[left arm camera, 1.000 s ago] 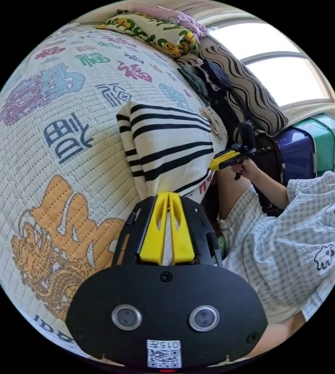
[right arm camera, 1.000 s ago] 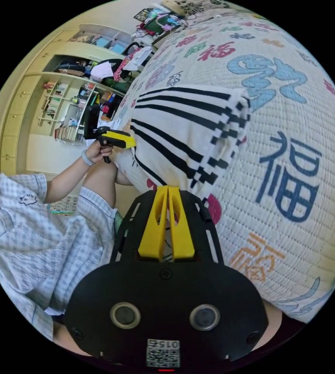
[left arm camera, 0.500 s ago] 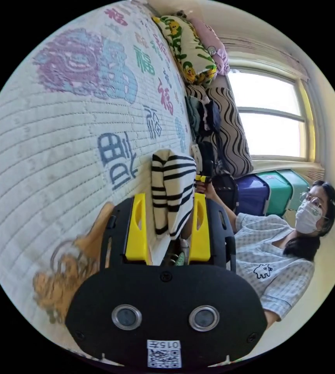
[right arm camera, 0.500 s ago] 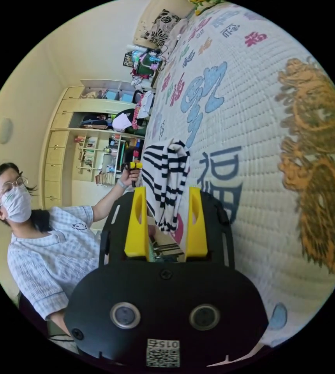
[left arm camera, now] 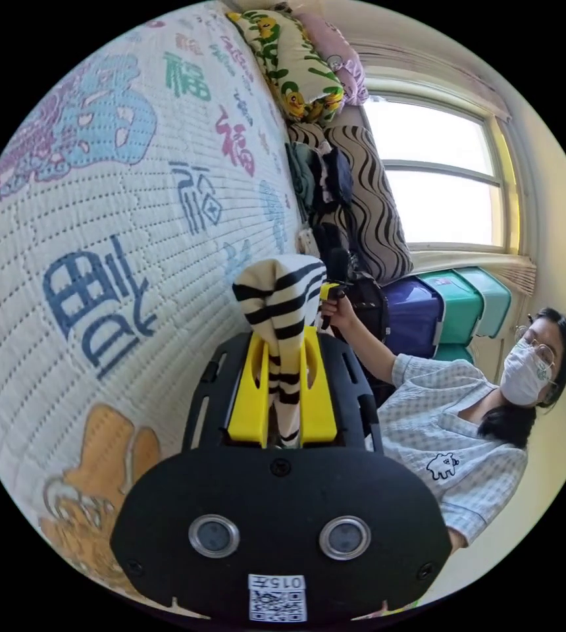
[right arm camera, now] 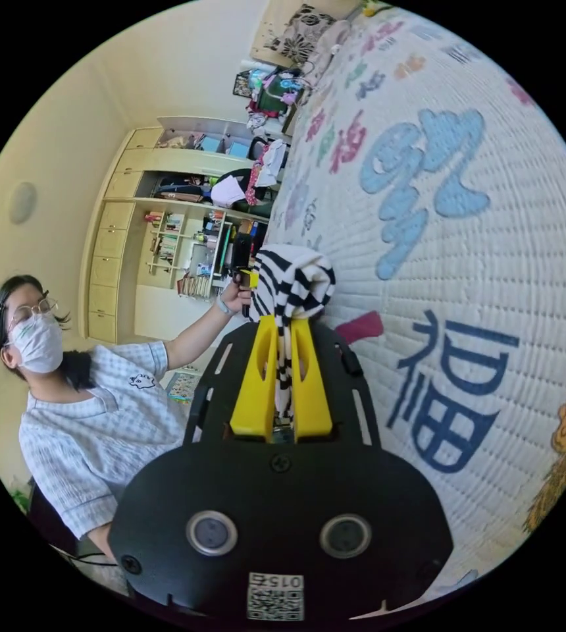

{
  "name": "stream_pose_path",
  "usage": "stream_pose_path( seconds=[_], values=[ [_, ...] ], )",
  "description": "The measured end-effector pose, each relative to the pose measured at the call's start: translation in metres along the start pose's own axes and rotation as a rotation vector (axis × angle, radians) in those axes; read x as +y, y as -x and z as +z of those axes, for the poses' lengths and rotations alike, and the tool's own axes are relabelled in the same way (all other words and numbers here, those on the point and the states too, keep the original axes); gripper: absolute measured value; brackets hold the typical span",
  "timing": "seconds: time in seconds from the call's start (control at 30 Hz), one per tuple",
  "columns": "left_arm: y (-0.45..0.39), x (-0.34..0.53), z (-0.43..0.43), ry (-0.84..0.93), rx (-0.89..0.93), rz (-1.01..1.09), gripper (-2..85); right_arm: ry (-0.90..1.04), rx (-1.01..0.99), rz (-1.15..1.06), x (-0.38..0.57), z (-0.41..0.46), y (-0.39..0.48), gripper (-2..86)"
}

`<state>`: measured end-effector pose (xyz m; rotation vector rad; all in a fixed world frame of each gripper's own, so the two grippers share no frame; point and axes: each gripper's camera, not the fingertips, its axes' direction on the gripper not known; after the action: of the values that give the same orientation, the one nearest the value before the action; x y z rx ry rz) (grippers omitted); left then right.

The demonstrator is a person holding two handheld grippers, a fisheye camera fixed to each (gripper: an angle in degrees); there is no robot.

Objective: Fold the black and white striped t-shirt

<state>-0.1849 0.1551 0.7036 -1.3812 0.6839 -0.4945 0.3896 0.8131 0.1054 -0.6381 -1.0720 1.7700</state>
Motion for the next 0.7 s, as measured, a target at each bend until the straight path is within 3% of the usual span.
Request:
stream_pose_path(
  seconds=[0.23,0.4,0.7],
  values=[
    [-0.077,0.128,-0.131,-0.207,-0.075,0.049,6.7,0.079,-0.062,-0.210,-0.040,0.057,0.080,2.4],
    [-0.110,0.257,-0.237,-0.353,-0.206,-0.020,6.8,0.260,-0.199,-0.295,-0.090,0.174,0.134,2.2],
    [-0.029,0.459,-0.358,-0.618,-0.252,-0.293,6.8,0.455,-0.207,-0.201,-0.126,0.396,0.149,1.9]
  ],
)
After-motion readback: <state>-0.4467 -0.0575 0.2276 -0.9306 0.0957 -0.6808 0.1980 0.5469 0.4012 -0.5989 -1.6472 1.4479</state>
